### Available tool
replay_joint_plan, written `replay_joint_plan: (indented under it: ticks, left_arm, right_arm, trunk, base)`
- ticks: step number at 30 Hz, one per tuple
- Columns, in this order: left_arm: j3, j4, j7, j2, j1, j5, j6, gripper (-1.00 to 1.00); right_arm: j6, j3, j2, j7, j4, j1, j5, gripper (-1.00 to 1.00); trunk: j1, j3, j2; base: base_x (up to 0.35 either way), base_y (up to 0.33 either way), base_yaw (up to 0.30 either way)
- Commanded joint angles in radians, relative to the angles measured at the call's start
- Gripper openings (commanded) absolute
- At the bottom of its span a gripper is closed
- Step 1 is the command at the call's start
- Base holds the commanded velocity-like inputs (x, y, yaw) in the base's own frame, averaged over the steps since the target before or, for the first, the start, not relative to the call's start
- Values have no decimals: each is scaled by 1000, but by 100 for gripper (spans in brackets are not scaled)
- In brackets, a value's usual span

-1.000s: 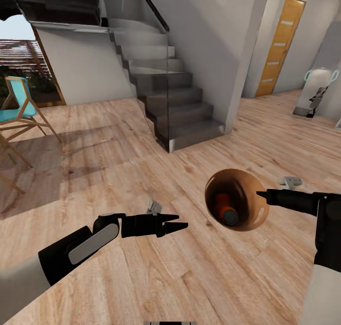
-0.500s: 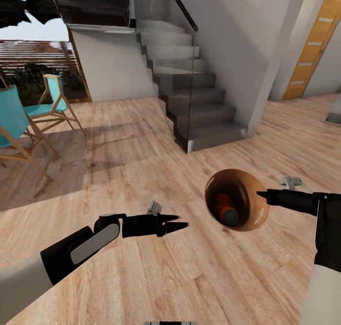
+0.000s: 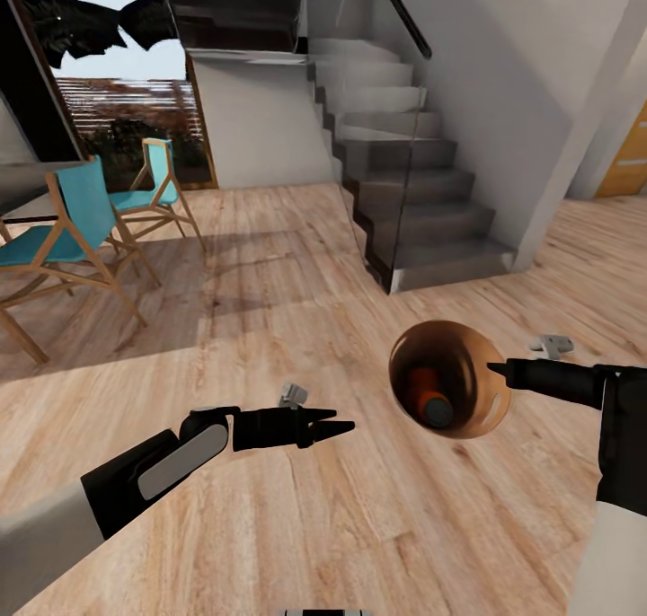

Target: Put the three can of soda from the living room inside the tash can in the kitchen.

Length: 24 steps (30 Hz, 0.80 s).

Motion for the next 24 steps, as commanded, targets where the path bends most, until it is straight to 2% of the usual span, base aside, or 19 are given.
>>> replay_joint_plan:
  ticks: [1, 7, 24]
  left_arm:
    - [0, 1, 0, -3, 0, 0, 1, 100]
    - [0, 2, 1, -16, 0, -3, 1, 100]
    - [0, 2, -1, -18, 0, -7, -3, 100]
  right_arm:
    - [10, 1, 0, 3, 0, 0, -15, -100]
    - [10, 1, 1, 3, 0, 0, -15, -100]
    - [10, 1, 2, 3, 1, 0, -16, -100]
  trunk:
    - [0, 0, 0]
    - [0, 0, 0]
    - [0, 0, 0]
  base:
    - [0, 0, 275]
    - [0, 0, 275]
    - [0, 0, 275]
